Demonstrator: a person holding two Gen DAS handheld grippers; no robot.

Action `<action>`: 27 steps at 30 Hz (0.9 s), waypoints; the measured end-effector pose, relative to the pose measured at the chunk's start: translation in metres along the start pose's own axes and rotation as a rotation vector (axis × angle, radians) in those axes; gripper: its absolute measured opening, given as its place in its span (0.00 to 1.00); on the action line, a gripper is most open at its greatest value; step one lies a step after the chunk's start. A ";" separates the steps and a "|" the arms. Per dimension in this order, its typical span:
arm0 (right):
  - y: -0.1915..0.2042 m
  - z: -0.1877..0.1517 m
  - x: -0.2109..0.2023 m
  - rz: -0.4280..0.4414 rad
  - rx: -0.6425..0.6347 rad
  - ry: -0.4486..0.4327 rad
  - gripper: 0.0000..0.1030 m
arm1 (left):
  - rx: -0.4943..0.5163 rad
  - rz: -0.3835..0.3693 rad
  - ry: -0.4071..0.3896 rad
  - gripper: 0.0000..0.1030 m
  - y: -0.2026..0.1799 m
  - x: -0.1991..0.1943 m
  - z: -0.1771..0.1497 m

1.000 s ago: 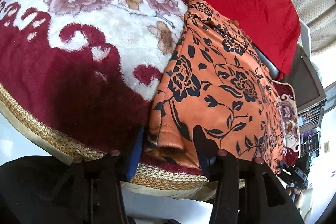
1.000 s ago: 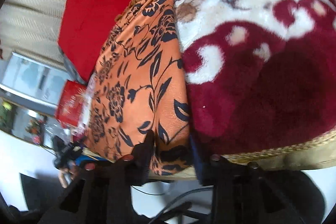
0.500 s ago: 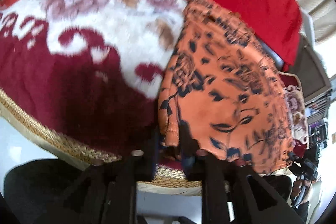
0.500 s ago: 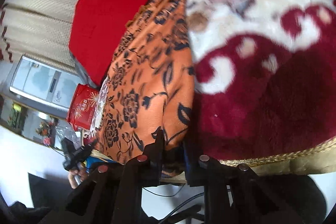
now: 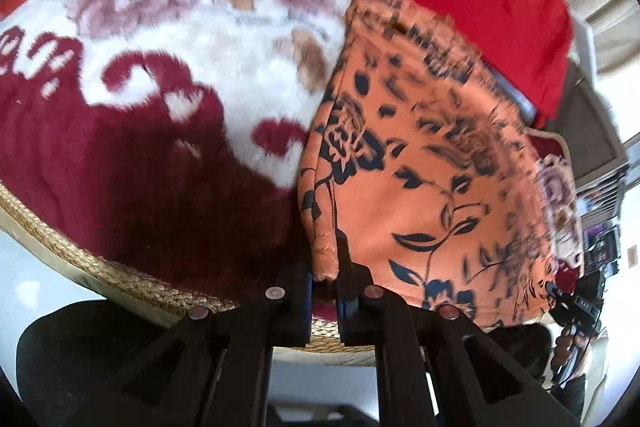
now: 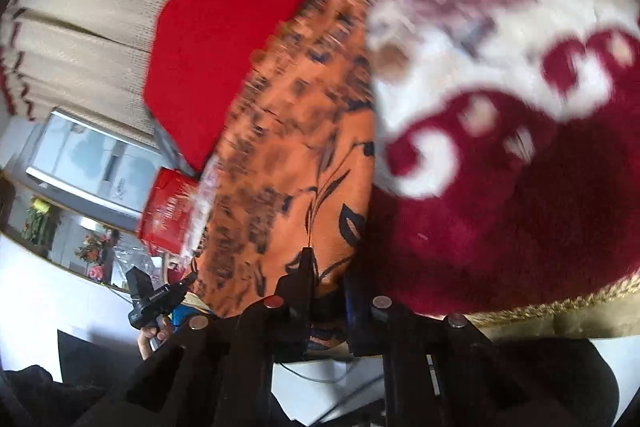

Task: Fold small clothes
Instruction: 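Grip the folded top's edges with both tools and straighten the fold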

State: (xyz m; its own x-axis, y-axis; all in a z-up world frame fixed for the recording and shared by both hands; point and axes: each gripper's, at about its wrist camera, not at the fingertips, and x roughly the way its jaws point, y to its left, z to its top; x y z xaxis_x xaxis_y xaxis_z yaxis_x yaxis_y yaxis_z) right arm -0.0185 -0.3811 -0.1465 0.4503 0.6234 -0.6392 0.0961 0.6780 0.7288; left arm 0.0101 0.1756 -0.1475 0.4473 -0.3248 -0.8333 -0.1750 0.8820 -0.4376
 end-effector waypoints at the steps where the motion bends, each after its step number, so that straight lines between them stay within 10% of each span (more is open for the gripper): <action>1: -0.005 0.000 0.005 -0.006 0.018 0.016 0.12 | 0.019 0.005 0.000 0.09 -0.006 -0.001 0.005; 5: 0.016 0.023 0.004 0.050 -0.019 -0.002 0.12 | 0.118 -0.059 -0.102 0.09 -0.045 -0.034 0.062; 11: 0.088 0.155 -0.014 0.176 -0.175 -0.173 0.12 | 0.206 -0.125 -0.304 0.09 -0.100 -0.052 0.196; 17: 0.084 0.303 0.047 0.146 -0.088 -0.287 0.16 | 0.137 0.029 -0.309 0.17 -0.118 0.065 0.313; 18: 0.068 0.321 0.074 0.102 -0.048 -0.262 0.23 | 0.132 0.092 -0.268 0.30 -0.117 0.097 0.325; 20: 0.038 0.334 0.112 0.000 0.049 -0.219 0.73 | 0.132 0.181 -0.202 0.43 -0.112 0.134 0.337; 21: 0.025 0.332 0.124 -0.048 0.096 -0.220 0.82 | 0.119 0.195 -0.184 0.43 -0.108 0.138 0.338; 24: 0.017 0.309 0.122 -0.021 0.101 -0.253 0.82 | 0.020 0.120 -0.262 0.68 -0.084 0.113 0.328; 27: 0.033 0.282 0.090 -0.059 0.032 -0.313 0.82 | -0.013 0.122 -0.365 0.72 -0.068 0.068 0.302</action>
State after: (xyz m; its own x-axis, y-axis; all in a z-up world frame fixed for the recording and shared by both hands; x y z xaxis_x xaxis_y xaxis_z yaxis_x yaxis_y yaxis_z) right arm 0.2754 -0.4127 -0.1108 0.6939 0.4300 -0.5776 0.1560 0.6933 0.7036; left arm 0.3169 0.1967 -0.0723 0.7051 -0.0723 -0.7054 -0.2565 0.9014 -0.3488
